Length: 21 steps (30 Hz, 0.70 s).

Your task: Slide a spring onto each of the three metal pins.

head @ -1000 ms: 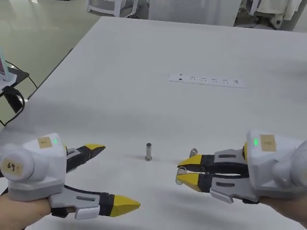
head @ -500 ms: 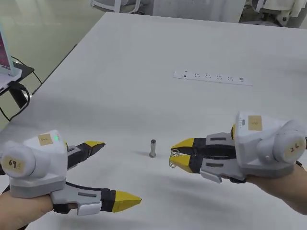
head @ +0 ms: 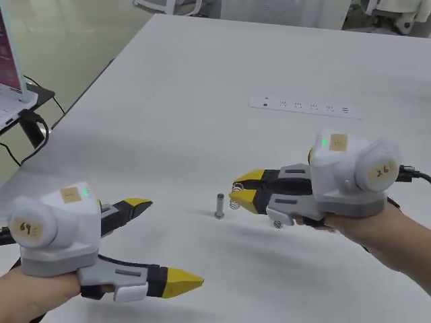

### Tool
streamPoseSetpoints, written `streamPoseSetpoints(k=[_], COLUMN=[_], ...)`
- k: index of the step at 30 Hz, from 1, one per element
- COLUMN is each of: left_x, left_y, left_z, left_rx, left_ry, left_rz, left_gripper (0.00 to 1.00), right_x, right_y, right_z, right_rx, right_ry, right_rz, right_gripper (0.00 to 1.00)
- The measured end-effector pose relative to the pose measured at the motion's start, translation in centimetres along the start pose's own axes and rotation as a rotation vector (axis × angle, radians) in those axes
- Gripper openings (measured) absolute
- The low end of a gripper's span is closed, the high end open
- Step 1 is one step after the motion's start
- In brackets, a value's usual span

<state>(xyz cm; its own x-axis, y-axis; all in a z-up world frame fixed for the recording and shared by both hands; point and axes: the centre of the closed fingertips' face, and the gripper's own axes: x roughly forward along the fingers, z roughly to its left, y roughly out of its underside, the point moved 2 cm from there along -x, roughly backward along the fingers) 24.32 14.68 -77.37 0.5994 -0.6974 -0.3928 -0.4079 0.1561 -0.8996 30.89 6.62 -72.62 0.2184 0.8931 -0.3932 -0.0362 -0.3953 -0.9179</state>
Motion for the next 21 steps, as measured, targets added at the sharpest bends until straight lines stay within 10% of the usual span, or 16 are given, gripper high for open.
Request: streamPoseSetpoints(k=[21], left_x=[-0.4], left_y=[-0.2], left_z=[0.2], left_rx=[-0.003], left_ry=[-0.004], left_rz=[0.001], left_gripper=[0.98], right_x=[2.6], right_y=[-0.4], right_z=[-1.8], right_rx=[0.066], right_ry=[0.023], right_rz=[-0.008], right_gripper=[0.08])
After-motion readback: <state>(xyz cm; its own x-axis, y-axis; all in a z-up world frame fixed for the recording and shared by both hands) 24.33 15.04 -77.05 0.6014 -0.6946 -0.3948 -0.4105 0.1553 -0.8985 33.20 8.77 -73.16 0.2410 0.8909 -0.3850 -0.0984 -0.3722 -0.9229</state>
